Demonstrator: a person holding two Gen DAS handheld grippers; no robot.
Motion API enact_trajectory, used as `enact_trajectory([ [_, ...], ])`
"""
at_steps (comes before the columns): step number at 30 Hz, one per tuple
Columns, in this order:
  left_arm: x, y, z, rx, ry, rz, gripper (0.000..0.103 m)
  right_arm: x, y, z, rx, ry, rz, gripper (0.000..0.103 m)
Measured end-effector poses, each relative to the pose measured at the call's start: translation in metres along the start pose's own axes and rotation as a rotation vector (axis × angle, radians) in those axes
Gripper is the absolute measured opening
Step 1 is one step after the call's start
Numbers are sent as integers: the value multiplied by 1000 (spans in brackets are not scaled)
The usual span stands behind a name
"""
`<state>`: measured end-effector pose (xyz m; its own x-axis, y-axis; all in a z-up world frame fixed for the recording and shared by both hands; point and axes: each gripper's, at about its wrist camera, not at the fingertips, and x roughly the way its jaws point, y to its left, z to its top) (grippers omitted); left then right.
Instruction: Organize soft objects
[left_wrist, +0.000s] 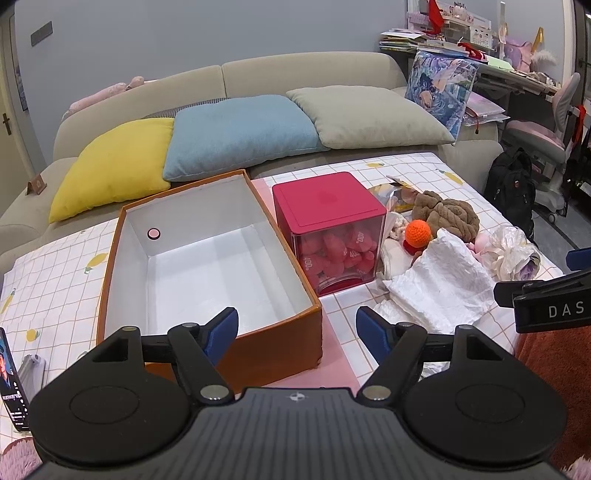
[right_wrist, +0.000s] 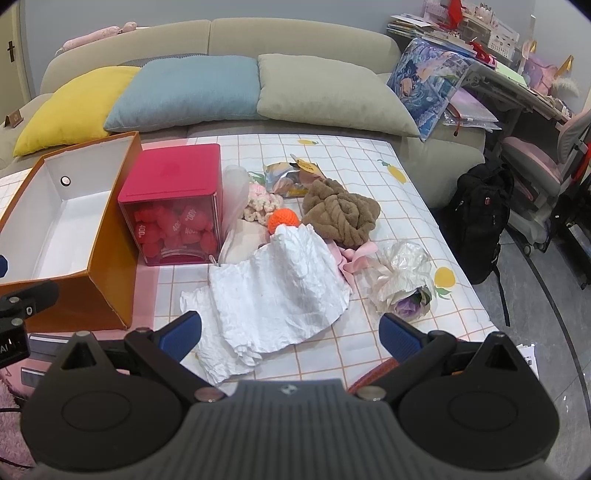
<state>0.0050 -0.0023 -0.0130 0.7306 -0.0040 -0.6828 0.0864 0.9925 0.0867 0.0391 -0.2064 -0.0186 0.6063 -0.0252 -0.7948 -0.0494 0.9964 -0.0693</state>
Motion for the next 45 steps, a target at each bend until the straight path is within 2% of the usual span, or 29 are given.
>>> enact_trajectory([
  [45,-1,-4,2,-2,6,-14,85,5,4,0,-12,23,14,100],
])
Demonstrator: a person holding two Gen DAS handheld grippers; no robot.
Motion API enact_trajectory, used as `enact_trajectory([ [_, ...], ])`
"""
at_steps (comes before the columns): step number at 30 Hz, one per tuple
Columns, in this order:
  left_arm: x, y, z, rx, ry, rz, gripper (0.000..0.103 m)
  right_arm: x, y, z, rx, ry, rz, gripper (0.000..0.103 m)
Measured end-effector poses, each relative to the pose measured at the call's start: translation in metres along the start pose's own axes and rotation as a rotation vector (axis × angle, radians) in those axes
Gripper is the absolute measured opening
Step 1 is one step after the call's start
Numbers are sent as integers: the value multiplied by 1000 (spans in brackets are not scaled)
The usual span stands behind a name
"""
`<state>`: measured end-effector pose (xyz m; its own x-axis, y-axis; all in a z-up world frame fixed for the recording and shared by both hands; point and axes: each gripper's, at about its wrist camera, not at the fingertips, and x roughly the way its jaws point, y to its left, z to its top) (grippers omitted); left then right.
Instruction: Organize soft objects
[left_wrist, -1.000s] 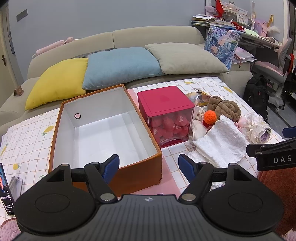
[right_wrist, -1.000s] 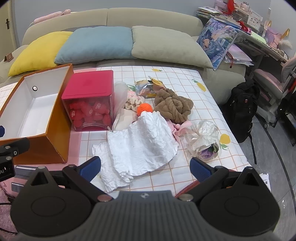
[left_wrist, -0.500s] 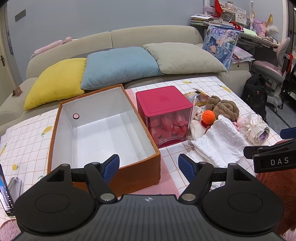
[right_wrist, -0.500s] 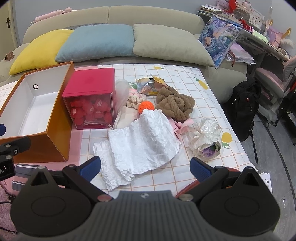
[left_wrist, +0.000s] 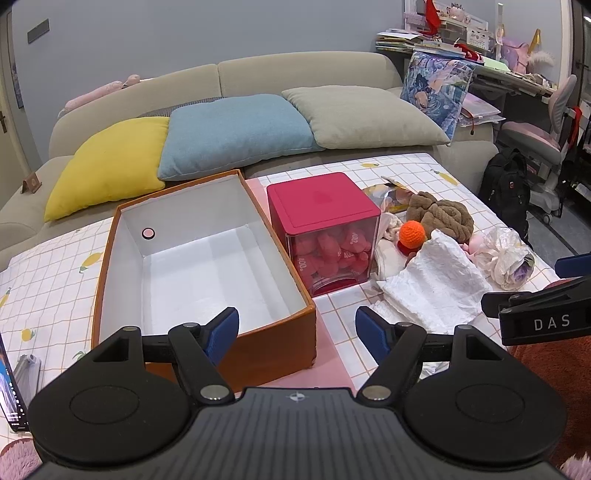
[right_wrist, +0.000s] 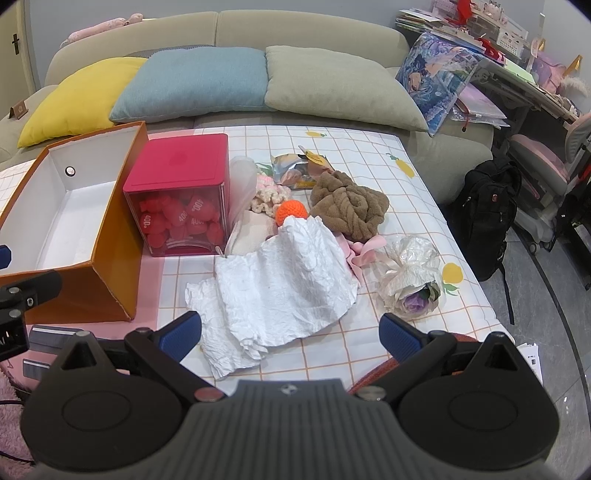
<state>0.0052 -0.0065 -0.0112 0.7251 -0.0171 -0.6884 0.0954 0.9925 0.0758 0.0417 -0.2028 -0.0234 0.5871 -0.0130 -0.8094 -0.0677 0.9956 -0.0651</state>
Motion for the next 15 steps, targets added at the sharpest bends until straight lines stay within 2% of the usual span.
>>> enact_trajectory([
  [5,-1,-2,0,7,-4,-12,85,2,-2,-1,6,10,2,100],
  [8,-3,-6,2,27,-14,-44,81,5,-7,-1,25,24,15,100],
  [12,-3,-15,7,54,-19,-116,72,5,-24,-2,92,21,43,99],
  [15,1,-23,14,49,-2,-204,62,8,-41,0,128,23,47,90],
])
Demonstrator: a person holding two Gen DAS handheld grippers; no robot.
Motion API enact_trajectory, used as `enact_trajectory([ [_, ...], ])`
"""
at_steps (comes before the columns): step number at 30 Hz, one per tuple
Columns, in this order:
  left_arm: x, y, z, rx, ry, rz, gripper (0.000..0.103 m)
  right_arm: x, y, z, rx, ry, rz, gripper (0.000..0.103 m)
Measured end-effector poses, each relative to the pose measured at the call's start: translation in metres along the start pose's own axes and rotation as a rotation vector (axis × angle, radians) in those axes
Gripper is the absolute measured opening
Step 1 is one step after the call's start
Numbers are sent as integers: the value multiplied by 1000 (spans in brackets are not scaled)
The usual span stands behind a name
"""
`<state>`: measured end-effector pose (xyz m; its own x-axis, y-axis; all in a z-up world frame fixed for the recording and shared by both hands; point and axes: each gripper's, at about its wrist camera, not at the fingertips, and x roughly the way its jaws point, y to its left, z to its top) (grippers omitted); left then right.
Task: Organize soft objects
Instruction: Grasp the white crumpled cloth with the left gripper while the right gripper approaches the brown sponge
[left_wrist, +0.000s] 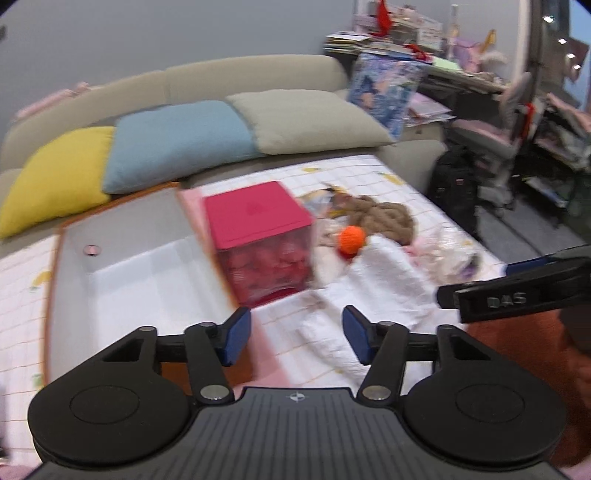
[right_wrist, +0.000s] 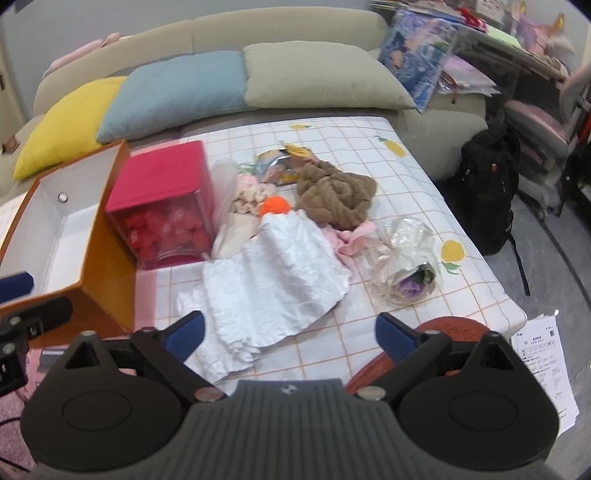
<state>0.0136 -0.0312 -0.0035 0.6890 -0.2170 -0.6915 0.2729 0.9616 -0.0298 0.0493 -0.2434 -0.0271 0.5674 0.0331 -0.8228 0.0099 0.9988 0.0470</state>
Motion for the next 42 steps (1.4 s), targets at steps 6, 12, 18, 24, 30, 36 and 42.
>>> enact_trajectory([
  [6,34,-14,16,-52,92,-148,54,17,-27,7,27,13,23,70],
  [12,91,-19,15,-145,240,-147,35,48,-26,14,-90,49,41,57],
  [18,137,-13,6,-225,321,-117,30,87,-25,23,-95,112,88,53],
  [24,148,-8,0,-251,339,-101,21,118,-30,29,-25,184,137,8],
  [30,143,-6,-2,-248,326,-125,20,84,-32,31,14,134,209,2],
  [36,115,-1,8,-266,276,-142,22,67,-13,13,27,184,366,1],
  [42,106,8,16,-333,262,-167,56,88,9,-1,2,268,436,1],
])
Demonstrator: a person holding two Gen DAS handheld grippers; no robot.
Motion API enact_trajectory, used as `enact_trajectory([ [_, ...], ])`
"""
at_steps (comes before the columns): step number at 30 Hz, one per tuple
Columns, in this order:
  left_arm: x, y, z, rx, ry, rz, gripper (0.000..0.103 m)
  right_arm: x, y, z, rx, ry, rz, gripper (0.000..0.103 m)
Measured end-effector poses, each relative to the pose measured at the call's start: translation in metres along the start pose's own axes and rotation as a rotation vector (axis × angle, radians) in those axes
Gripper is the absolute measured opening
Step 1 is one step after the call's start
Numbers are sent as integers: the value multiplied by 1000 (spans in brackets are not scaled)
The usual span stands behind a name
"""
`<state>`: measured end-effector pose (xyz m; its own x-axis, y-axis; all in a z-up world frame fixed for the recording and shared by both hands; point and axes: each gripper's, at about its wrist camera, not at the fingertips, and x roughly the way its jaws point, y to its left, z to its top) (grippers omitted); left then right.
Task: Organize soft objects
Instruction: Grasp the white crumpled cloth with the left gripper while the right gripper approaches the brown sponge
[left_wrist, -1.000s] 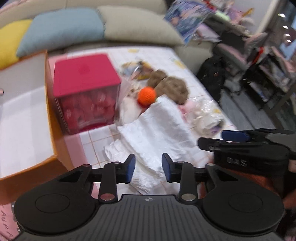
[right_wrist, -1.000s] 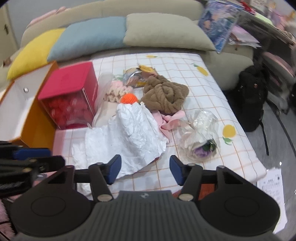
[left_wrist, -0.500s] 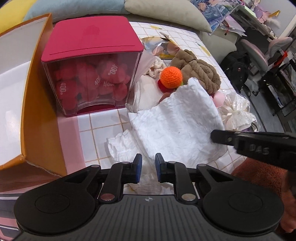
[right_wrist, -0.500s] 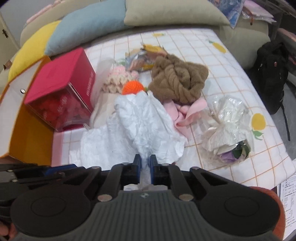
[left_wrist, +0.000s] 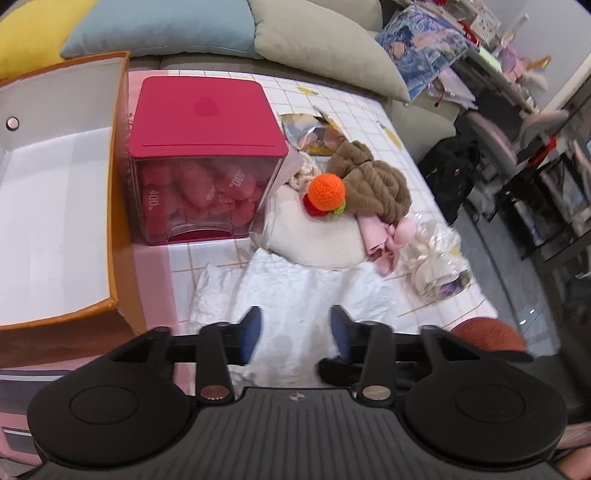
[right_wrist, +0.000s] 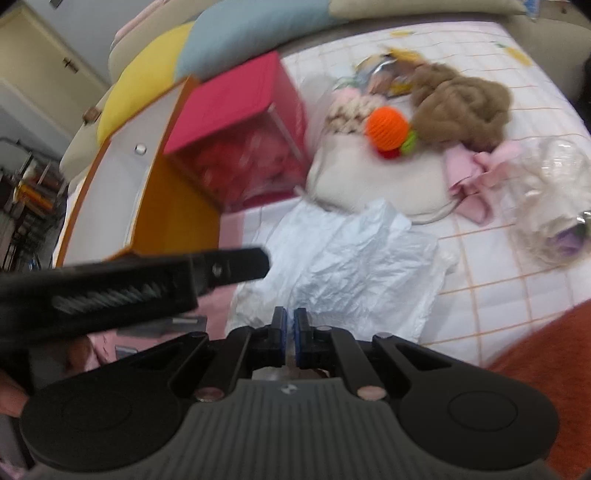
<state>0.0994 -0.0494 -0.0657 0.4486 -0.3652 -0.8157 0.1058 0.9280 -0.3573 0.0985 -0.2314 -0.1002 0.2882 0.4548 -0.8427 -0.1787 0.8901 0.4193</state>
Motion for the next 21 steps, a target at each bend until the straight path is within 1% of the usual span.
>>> enact_trajectory([
  [2,8,-4,5,18,32,-37,57,6,0,1,-14,12,-21,2],
  [3,11,-5,7,21,47,-60,58,5,0,1,-12,13,-15,3],
  [4,17,-6,9,20,62,-83,59,4,0,1,-9,10,-13,11],
  [6,28,-12,14,36,100,-104,59,-2,0,-1,-11,-2,-44,15],
  [8,38,-19,15,71,126,-99,59,-8,0,-3,-13,-5,-95,34],
  [11,49,-31,15,123,161,-87,60,-20,-5,-5,-15,-22,-190,47],
  [12,51,-33,14,132,166,-88,62,-24,-7,-6,-14,-24,-220,49],
  [13,55,-38,13,148,169,-81,63,-27,-10,-7,-5,-24,-257,55],
  [15,61,-48,13,185,173,-56,63,-31,-19,-8,19,-27,-306,57],
  [17,68,-59,12,230,178,-36,63,-35,-28,-9,54,-19,-325,57],
  [19,76,-69,9,282,180,9,63,-39,-35,-11,90,-14,-331,57],
  [20,80,-72,8,304,184,33,60,-40,-36,-11,94,-17,-324,58],
  [21,84,-75,6,322,188,55,45,-40,-36,-11,94,-18,-320,59],
])
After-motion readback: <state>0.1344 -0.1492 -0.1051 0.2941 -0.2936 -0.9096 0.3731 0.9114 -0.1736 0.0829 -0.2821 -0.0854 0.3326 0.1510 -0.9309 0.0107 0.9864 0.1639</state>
